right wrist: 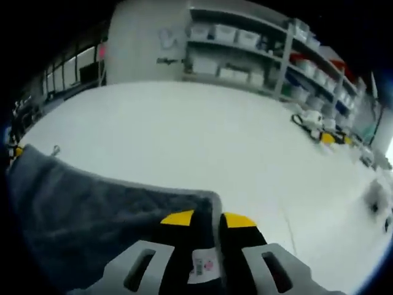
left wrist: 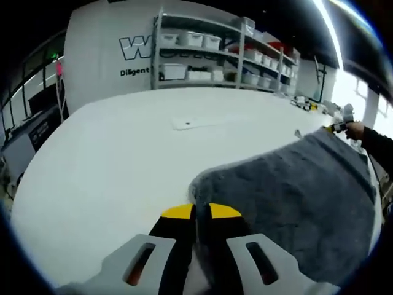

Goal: Open the folded towel by lifting each exposed corner and separating the folded layers until the towel lies flat within the target outline without major curled edges

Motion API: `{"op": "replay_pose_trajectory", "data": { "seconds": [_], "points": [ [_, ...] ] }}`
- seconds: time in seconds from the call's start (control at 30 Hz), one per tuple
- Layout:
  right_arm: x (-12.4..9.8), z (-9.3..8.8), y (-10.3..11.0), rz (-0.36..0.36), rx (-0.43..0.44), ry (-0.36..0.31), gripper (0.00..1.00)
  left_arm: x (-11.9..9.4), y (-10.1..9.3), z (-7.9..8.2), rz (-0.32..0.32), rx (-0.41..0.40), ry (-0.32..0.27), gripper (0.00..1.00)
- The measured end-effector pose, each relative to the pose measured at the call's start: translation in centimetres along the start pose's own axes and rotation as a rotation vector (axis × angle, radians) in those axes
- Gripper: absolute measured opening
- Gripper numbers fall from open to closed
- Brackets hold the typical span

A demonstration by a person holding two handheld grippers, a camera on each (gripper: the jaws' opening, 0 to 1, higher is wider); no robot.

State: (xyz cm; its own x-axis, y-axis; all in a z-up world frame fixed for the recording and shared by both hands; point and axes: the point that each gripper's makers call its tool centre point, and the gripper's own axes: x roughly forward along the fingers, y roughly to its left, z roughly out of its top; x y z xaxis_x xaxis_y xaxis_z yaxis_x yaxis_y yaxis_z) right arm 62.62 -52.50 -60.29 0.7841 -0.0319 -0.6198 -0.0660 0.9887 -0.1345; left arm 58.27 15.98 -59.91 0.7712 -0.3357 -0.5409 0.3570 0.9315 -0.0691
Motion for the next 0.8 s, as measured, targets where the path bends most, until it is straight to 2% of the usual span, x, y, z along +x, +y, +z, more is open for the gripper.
{"op": "replay_pose_trajectory", "data": {
  "seconds": [0.27, 0.8],
  "points": [
    [-0.1, -0.1, 0.8, 0.014, 0.015, -0.003, 0.04, -0.3, 0.4, -0.2, 0.0, -0.003, -0.01, 0.03],
    [-0.6, -0.2, 1.5, 0.03, 0.031, 0.008, 0.02, -1.3, 1.6, -0.4, -0.011, -0.021, -0.014, 0.02]
  ]
}}
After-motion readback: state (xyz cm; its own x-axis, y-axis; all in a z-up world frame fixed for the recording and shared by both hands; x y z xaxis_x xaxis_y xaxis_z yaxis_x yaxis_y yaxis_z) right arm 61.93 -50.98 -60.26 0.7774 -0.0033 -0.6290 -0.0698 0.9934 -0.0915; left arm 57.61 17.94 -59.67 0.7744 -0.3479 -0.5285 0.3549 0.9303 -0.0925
